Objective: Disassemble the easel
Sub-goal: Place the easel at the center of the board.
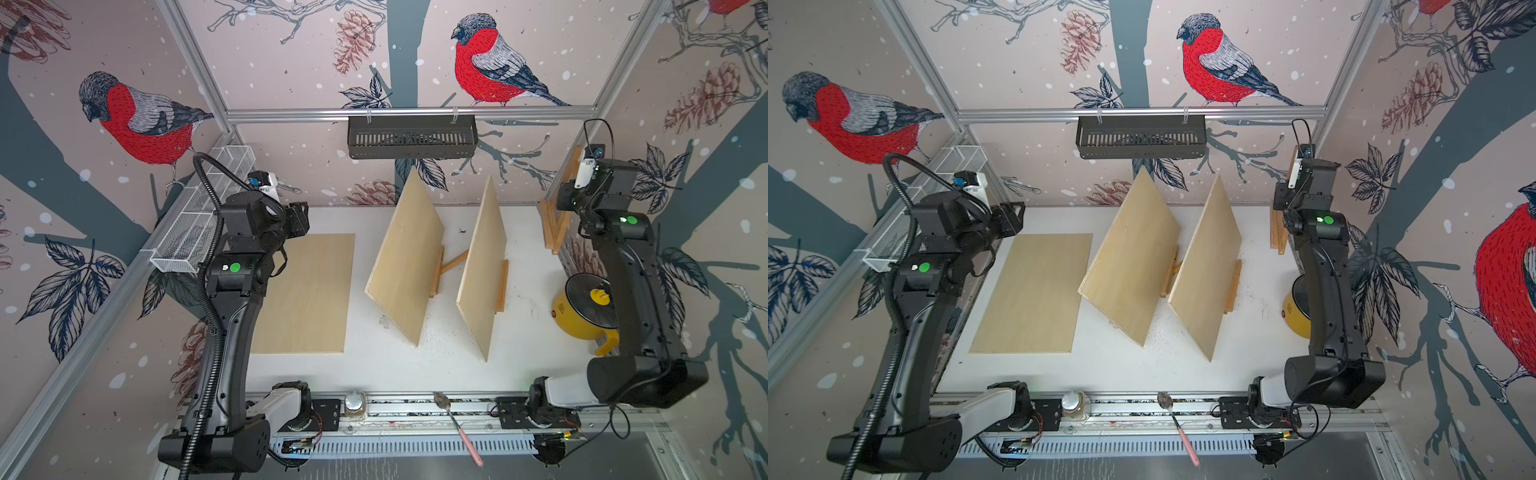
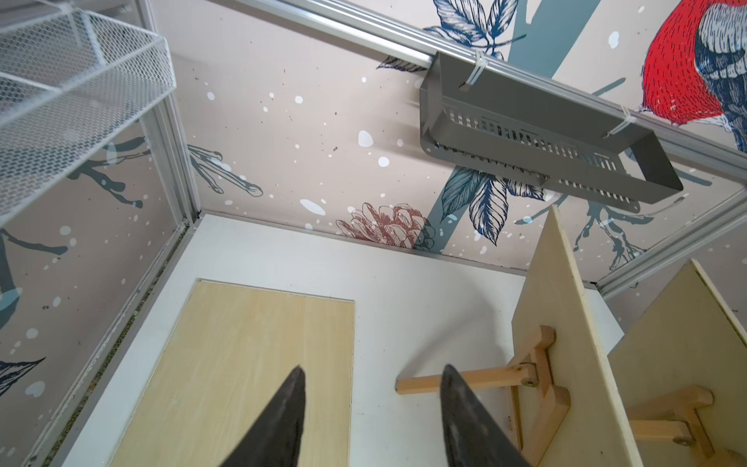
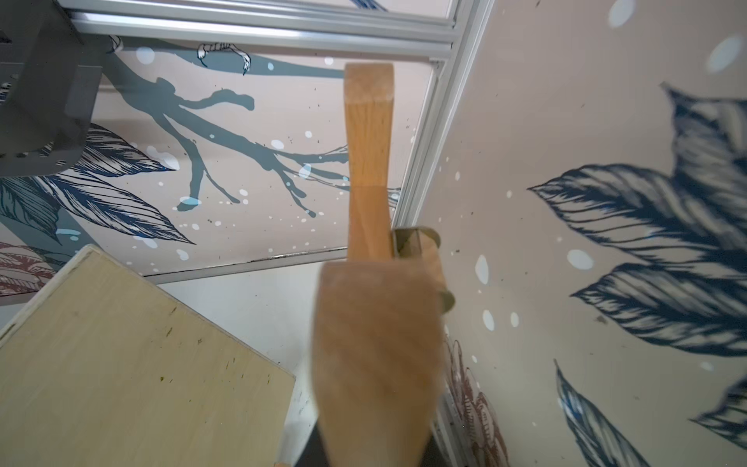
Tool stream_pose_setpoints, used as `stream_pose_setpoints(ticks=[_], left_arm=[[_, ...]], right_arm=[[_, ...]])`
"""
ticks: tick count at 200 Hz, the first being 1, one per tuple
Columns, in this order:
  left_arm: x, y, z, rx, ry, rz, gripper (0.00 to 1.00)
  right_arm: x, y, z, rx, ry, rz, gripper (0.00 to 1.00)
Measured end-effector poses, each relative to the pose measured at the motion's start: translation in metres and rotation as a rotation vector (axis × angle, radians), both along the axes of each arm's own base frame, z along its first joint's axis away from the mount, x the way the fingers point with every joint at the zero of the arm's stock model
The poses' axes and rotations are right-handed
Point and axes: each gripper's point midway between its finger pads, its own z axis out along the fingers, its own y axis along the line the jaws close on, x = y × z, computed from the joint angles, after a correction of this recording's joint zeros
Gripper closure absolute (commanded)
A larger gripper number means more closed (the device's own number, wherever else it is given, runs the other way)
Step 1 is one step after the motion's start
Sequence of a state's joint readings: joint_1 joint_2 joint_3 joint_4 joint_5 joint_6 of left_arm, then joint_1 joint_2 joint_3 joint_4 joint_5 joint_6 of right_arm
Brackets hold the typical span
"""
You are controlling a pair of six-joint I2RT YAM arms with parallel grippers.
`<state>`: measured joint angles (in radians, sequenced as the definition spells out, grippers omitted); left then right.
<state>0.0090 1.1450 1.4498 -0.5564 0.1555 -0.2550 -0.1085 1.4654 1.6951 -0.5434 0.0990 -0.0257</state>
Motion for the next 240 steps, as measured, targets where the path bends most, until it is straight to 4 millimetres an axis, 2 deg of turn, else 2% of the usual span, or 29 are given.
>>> stream_pose_setpoints(ticks=[39,63,115,150,183,240], left_arm=[[0.005,0.0,-0.014,0.002,0.025,-0.003,0.47],[0.008,-0.001,-0.019,0.005,0.031,-0.007,0.47],[0.013,-0.001,-0.023,0.014,0.03,-0.01,0.47],[0.015,-0.001,-0.025,0.015,0.036,-0.01,0.47],[0.016,0.0,-0.027,0.016,0.041,-0.007,0.47],[0.018,0.0,-0.03,0.016,0.045,-0.007,0.47]], right_arm=[[0.029,-0.02,-0.057,0.082,0.109,0.009,1.0],[0.043,-0.028,-0.084,0.131,0.129,0.018,1.0],[0.063,-0.024,-0.136,0.221,0.112,0.077,1.0],[0.076,-0.03,-0.15,0.258,0.099,0.099,0.99],[0.08,-0.033,-0.153,0.239,0.101,0.118,0.94],[0.088,-0.001,-0.168,0.096,0.122,0.213,0.91]])
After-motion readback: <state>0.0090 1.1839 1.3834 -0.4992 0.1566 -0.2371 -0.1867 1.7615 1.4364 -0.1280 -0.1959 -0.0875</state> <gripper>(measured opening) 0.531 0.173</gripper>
